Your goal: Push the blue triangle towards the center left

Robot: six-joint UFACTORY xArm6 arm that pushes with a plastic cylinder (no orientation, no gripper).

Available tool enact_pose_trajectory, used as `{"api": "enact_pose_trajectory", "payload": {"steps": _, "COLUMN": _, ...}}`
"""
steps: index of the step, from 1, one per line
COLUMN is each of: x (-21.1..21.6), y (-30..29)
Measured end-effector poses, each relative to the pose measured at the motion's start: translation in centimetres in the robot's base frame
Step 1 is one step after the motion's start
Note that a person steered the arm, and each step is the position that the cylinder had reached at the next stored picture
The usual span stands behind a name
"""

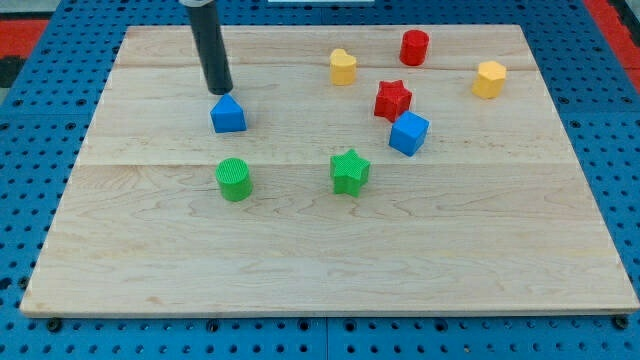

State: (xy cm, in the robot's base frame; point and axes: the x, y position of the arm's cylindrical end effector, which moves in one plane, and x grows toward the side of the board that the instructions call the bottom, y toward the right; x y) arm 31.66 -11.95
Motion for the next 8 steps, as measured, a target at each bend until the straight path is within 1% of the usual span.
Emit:
{"api": "enact_pose_trajectory", "payload": {"steps": 1, "x": 3.8, "y": 1.9}}
{"api": "enact_pose_trajectory", "payload": {"steps": 2, "x": 5.8, "y": 0.9}}
{"api": "enact_pose_trajectory", "payload": {"steps": 3, "x": 4.9, "y": 1.4}}
{"api": "enact_pose_trajectory", "payload": {"steps": 4, "x": 3.5, "y": 4.0}}
{"api": "enact_pose_trajectory", "payload": {"steps": 8, "x": 3.5, "y": 4.5}}
